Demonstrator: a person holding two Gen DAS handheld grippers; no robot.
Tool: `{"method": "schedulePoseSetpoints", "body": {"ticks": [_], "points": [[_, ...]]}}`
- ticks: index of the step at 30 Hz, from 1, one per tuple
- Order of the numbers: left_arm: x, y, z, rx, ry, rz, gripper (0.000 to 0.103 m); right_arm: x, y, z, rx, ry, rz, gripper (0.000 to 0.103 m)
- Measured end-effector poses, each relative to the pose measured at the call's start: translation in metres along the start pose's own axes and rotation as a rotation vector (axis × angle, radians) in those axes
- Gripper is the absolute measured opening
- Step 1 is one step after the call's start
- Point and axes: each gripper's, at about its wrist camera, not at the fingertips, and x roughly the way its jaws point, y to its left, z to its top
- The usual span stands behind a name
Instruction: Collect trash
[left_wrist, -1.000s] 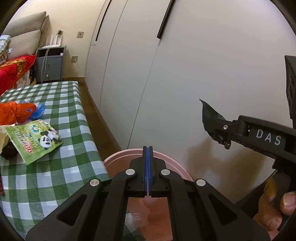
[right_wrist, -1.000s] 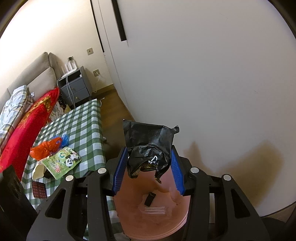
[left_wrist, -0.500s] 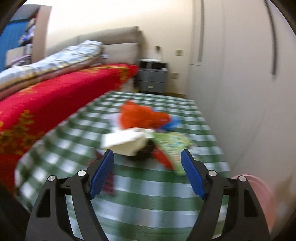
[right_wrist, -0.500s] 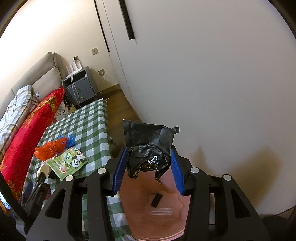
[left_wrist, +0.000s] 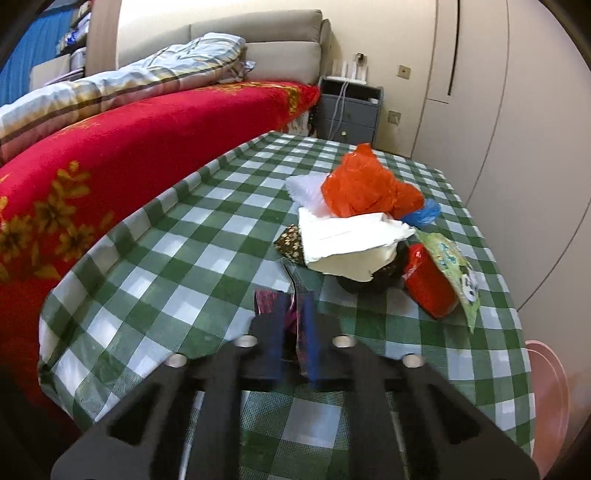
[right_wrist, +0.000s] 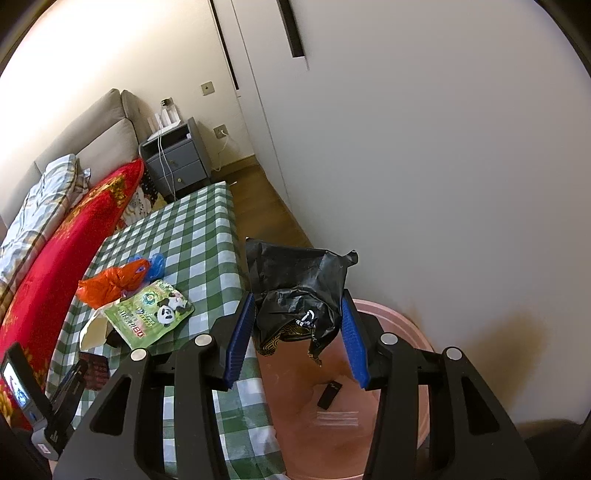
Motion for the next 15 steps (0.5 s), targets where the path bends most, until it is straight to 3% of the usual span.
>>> {"method": "schedulePoseSetpoints", "body": {"ticks": [5,15], "points": [[-0.022,-0.007,0.005,0.036,-0.059,-0.046,0.001,-0.001,0.001,0.0,-0.002,-0.002,0.0,0.046],[-0.052,-0.029,0.001,0.093,-0.104,-0.157,0.001,-0.009,0.002,0.0,-0.012,-0.009,0.011,0.046]]}}
